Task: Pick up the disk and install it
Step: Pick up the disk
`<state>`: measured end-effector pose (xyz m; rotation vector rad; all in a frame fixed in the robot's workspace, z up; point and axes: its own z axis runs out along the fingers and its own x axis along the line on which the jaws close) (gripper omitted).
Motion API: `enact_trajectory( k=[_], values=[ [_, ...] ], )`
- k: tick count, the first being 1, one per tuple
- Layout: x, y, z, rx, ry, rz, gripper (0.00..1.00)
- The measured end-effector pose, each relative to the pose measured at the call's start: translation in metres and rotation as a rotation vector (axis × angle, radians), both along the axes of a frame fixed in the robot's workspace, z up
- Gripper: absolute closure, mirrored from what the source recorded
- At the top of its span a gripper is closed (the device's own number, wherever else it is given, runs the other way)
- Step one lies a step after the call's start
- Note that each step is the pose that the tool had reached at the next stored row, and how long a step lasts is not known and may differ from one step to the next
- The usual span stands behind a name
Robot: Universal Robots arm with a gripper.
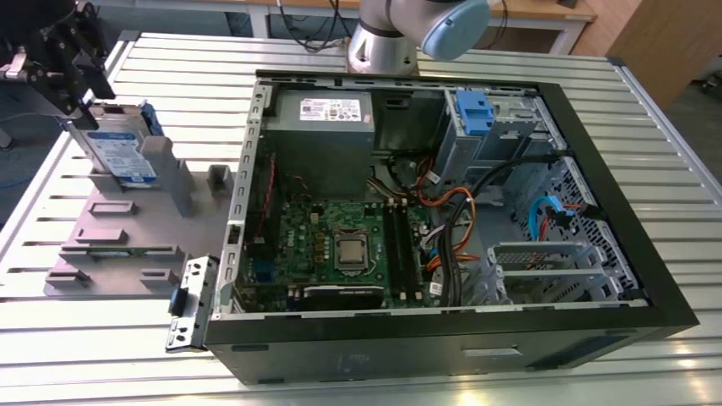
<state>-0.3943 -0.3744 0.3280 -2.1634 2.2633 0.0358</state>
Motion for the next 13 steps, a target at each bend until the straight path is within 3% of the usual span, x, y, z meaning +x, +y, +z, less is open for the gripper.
enact_trajectory(
  k=[5,13],
  values=[
    [-0.0007,0.0041,-0.0022,0.0022,-0.0002,0.014,0.41],
    [-0.0048,0.0071,-0.0053,0.0027,0.0000,0.046,0.41]
  ],
)
